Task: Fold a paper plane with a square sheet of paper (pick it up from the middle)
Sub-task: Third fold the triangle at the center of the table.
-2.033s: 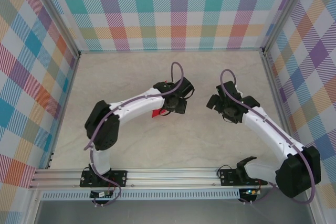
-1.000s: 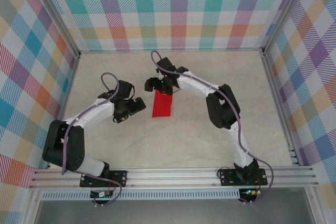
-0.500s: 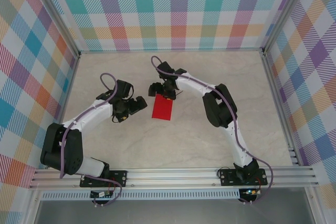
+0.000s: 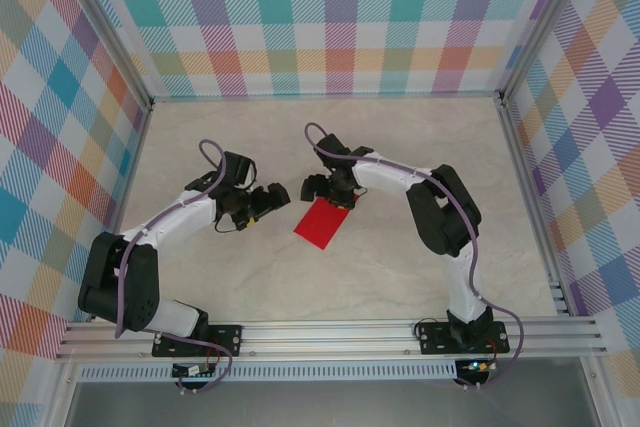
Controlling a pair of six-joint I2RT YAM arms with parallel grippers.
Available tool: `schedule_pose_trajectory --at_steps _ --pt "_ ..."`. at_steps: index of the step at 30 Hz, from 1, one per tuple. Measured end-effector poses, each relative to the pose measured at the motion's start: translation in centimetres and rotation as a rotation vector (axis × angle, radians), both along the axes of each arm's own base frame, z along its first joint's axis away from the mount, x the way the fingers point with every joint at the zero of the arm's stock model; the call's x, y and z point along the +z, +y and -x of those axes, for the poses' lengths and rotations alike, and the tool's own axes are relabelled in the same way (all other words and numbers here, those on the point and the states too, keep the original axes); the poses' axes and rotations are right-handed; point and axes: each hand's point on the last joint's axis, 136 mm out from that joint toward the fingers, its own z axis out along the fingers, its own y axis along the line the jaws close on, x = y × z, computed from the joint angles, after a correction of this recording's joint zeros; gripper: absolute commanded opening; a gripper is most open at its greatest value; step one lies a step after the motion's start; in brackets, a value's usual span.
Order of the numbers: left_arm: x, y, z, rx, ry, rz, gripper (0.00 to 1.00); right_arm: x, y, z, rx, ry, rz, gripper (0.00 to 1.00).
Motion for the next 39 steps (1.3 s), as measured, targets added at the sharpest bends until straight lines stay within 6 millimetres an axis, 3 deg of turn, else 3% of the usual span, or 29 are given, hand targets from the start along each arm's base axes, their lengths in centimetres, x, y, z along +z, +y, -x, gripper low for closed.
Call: schedule_pose_trajectory --at_steps 4,8,11,14,18,24,27,39 --pt "-0.3 -2.6 0.5 -0.076 -0.013 0.071 0.77 0.7 -0.2 0.6 -0.012 0.001 -0.036 0.87" --pt "-1.1 -3.9 0.5 -0.100 -0.001 0.115 0.59 3.6 0.3 -0.1 -0.026 -0.071 -0.116 0.80" --pt "-1.5 -4.5 0.3 -0.108 0.000 0.146 0.50 5.7 0.6 -0.1 -0.034 -0.122 -0.182 0.62" --pt "-1.9 -5.3 0.2 -0.122 0.002 0.172 0.41 6.2 0.5 0.4 -0.048 -0.127 -0.225 0.50" --pt "-3.5 -6.2 0.2 -0.137 0.036 0.184 0.41 4.8 0.3 1.3 -0.068 -0.085 -0.232 0.43" --pt "-5.4 -6.1 0.6 -0.127 0.081 0.148 0.44 4.9 0.7 1.2 -0.077 -0.078 -0.259 0.41" --pt "-5.7 -6.2 0.7 -0.127 0.090 0.148 0.36 4.9 0.7 1.1 -0.085 -0.074 -0.261 0.38" --pt "-5.9 -7.2 2.4 -0.181 0.129 0.150 0.34 4.7 0.5 1.1 -0.090 -0.076 -0.252 0.33"
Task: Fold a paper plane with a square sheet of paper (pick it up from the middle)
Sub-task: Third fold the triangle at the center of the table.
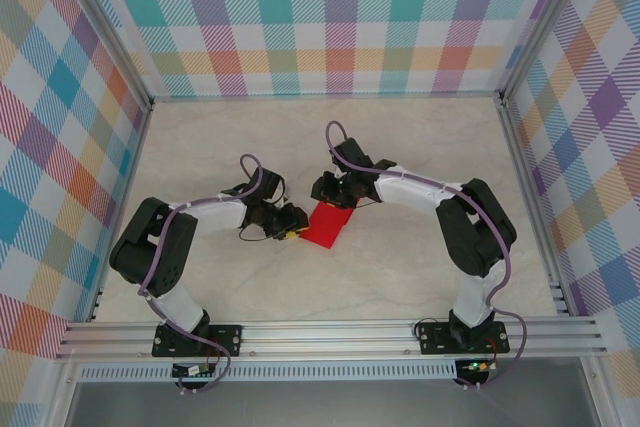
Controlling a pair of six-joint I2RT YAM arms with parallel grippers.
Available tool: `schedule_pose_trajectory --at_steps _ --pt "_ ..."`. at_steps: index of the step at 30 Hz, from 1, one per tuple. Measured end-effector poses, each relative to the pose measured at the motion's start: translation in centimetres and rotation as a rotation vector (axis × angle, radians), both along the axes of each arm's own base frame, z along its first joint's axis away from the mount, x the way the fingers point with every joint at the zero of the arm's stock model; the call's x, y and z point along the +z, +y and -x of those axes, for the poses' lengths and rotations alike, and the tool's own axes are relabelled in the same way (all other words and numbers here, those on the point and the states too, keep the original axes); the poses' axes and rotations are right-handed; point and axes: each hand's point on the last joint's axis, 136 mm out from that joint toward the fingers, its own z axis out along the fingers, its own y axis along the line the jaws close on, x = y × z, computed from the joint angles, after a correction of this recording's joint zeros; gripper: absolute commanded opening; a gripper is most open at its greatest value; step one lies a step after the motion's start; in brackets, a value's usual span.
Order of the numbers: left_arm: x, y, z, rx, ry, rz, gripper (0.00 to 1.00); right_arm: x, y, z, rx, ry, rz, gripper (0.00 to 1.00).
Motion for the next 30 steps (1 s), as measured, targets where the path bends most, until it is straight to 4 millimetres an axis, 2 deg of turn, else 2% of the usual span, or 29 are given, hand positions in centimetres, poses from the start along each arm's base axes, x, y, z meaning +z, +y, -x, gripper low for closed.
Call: schedule_pose_trajectory --at_steps 4,7,11,15,22,30 --pt "-0.1 0.5 0.4 -0.005 0.003 -0.033 0.33 -0.9 -0.4 0.6 0.003 0.022 0.010 0.28" --pt "0.7 0.9 0.2 0.003 -0.027 -0.046 0.31 -1.7 -0.5 1.6 0.017 0.059 0.000 0.21" --pt "1.6 0.4 -0.2 0.001 -0.057 -0.015 0.22 -1.6 0.4 2.4 0.038 0.093 -0.064 0.14" --pt "2.0 -0.3 -0.6 -0.006 -0.067 0.029 0.17 -1.3 1.5 2.5 0.055 0.113 -0.131 0.11" --pt "0.3 -1.0 -0.3 -0.015 -0.013 0.056 0.11 -3.2 1.5 3.6 0.053 0.188 -0.143 0.10" --pt "-0.7 -1.0 0.3 -0.023 0.026 0.054 0.09 -4.4 1.5 4.2 0.057 0.230 -0.145 0.09"
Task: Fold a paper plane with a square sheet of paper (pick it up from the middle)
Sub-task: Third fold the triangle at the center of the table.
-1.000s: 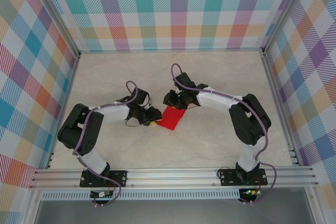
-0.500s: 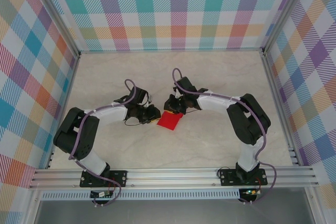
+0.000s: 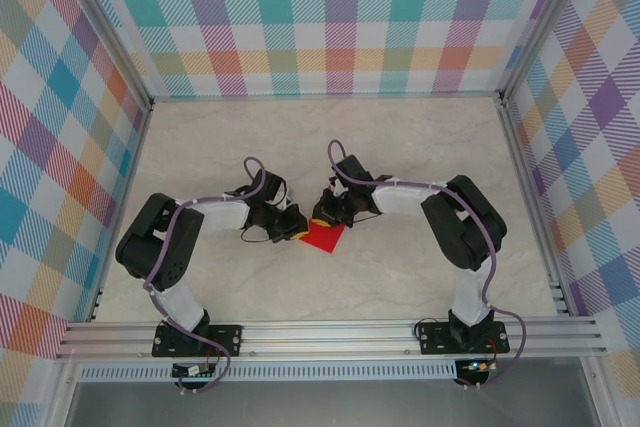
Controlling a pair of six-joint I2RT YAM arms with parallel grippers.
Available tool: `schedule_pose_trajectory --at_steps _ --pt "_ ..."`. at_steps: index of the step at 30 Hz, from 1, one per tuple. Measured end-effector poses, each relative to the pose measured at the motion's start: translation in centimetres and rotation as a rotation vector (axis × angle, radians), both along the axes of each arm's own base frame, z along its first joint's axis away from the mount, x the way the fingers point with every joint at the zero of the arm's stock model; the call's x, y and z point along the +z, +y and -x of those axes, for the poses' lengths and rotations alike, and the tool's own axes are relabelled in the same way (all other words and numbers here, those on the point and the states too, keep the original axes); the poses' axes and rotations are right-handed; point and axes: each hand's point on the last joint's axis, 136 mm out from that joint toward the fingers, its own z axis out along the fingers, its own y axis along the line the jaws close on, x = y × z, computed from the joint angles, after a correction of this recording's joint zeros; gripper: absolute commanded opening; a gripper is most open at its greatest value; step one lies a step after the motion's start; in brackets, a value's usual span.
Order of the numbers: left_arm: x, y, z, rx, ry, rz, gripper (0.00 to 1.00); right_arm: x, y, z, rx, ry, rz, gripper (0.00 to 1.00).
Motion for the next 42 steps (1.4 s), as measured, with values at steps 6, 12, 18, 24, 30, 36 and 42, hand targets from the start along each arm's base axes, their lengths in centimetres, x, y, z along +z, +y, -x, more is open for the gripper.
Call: schedule_pose_trajectory --at_steps 6,12,18,24,30,36,42 --pt "-0.3 0.2 0.2 -0.009 0.005 -0.012 0.09 -2.0 -0.5 1.1 0.010 0.048 0.016 0.09" --pt "-0.7 0.3 0.4 -0.030 0.002 -0.026 0.09 -2.0 -0.6 1.0 0.018 0.039 0.011 0.09" --pt "-0.9 0.4 0.5 -0.056 -0.016 -0.032 0.09 -2.1 -1.2 0.9 0.065 -0.006 -0.033 0.09" --pt "-0.9 0.3 0.5 -0.063 -0.021 -0.032 0.07 -2.1 -3.6 0.3 0.068 -0.041 -0.066 0.10" --pt "-0.9 0.3 0.5 -0.071 -0.028 -0.033 0.07 -2.0 -7.2 -2.0 0.005 -0.077 -0.054 0.11" --pt "-0.8 0.3 0.5 -0.078 -0.032 -0.029 0.10 -1.6 -10.7 -4.1 -0.096 -0.133 0.058 0.14" --pt "-0.1 0.5 1.0 -0.066 -0.012 -0.030 0.23 1.2 -9.1 -3.6 -0.094 -0.209 0.137 0.27"
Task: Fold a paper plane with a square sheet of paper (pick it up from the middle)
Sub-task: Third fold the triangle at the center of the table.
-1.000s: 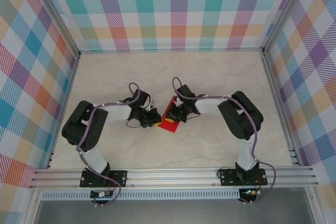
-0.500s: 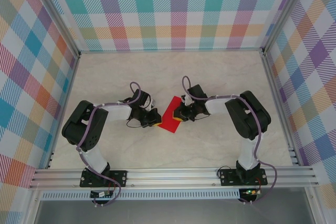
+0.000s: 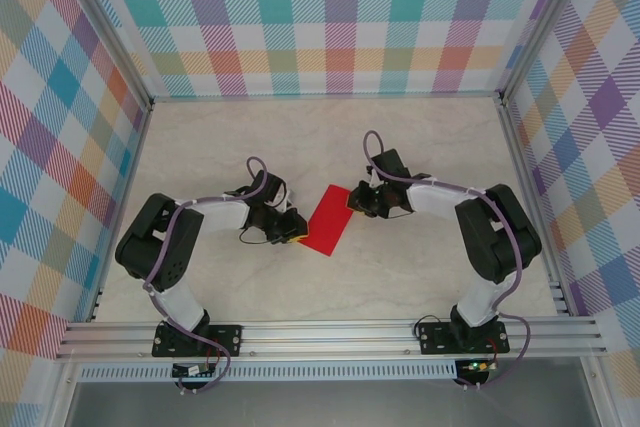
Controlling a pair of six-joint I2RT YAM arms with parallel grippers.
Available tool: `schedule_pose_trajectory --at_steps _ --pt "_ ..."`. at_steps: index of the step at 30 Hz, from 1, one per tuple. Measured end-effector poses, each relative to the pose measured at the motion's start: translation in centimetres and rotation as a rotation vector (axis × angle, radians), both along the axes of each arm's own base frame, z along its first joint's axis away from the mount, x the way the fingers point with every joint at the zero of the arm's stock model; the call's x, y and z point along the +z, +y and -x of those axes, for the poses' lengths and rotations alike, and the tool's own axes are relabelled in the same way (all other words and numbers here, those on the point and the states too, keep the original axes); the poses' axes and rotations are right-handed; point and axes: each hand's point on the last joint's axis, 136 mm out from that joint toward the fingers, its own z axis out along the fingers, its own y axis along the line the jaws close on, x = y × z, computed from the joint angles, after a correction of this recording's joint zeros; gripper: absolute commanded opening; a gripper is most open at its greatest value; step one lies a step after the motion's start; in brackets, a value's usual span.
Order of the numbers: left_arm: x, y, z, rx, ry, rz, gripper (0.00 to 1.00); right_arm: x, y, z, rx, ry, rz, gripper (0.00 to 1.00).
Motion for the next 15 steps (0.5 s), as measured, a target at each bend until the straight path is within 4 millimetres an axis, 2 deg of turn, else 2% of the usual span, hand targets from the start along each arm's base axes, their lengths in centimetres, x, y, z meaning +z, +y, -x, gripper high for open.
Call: schedule_pose_trajectory --at_steps 2,5,8,12,15 --pt "0.7 0.1 0.1 0.010 -0.002 0.002 0.29 0.7 1.3 0.1 0.001 -0.022 0.034 0.33" --pt "2.5 0.4 -0.1 0.034 -0.033 0.005 0.36 1.6 2.9 0.2 -0.004 -0.042 0.090 0.37" --pt "3.8 1.1 -0.4 0.075 -0.071 -0.018 0.42 1.8 5.0 -0.7 0.000 -0.063 0.143 0.39" --pt "3.8 2.5 -0.6 0.130 -0.079 -0.090 0.46 0.3 6.8 -1.8 0.010 -0.054 0.227 0.40" --pt "3.2 3.5 -0.4 0.162 -0.069 -0.137 0.49 -1.4 7.2 -1.4 0.043 -0.025 0.276 0.39"
